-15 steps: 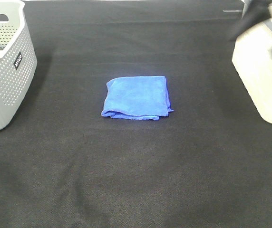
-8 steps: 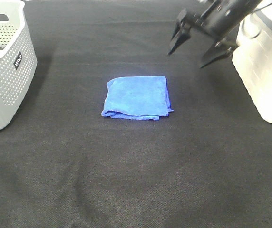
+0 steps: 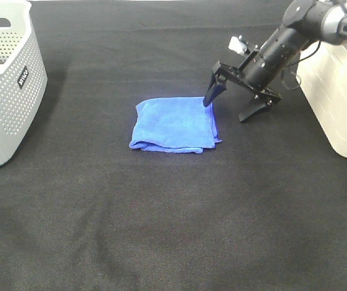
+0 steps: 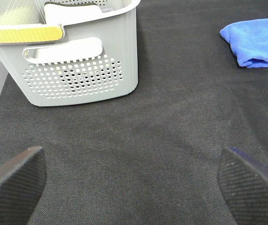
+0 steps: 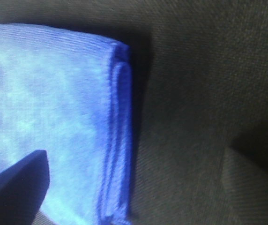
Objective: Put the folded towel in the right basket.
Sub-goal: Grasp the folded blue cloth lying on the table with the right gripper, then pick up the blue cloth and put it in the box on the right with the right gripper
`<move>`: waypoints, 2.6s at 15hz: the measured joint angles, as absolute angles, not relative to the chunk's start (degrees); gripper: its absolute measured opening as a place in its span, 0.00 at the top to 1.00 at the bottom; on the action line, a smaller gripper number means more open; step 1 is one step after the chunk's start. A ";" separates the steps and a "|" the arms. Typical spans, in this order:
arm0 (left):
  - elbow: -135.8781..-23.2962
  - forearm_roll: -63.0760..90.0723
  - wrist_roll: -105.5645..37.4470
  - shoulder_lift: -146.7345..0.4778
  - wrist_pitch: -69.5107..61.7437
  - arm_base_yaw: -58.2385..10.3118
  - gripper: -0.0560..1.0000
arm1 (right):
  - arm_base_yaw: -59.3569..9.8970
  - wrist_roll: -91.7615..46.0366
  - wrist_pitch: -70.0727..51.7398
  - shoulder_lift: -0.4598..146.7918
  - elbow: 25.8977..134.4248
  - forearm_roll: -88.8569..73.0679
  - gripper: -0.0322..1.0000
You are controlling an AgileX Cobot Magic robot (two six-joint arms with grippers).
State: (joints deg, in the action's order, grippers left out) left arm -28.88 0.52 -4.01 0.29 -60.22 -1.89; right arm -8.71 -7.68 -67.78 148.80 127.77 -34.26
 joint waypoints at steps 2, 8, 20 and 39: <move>-28.88 0.69 -4.01 0.29 -60.22 -1.89 0.08 | -8.71 -7.56 -68.01 149.08 127.94 -34.38 0.04; -28.88 0.80 -4.01 0.29 -60.22 -1.89 0.08 | -12.72 -7.62 -68.30 150.92 128.80 -37.18 0.07; -28.88 0.86 -3.95 0.29 -60.22 -1.89 0.08 | -20.23 -11.86 -67.32 151.32 128.63 -37.47 0.80; -28.88 0.86 -3.84 0.29 -60.22 -1.89 0.08 | 21.89 -14.95 -69.96 121.07 127.71 -22.98 0.79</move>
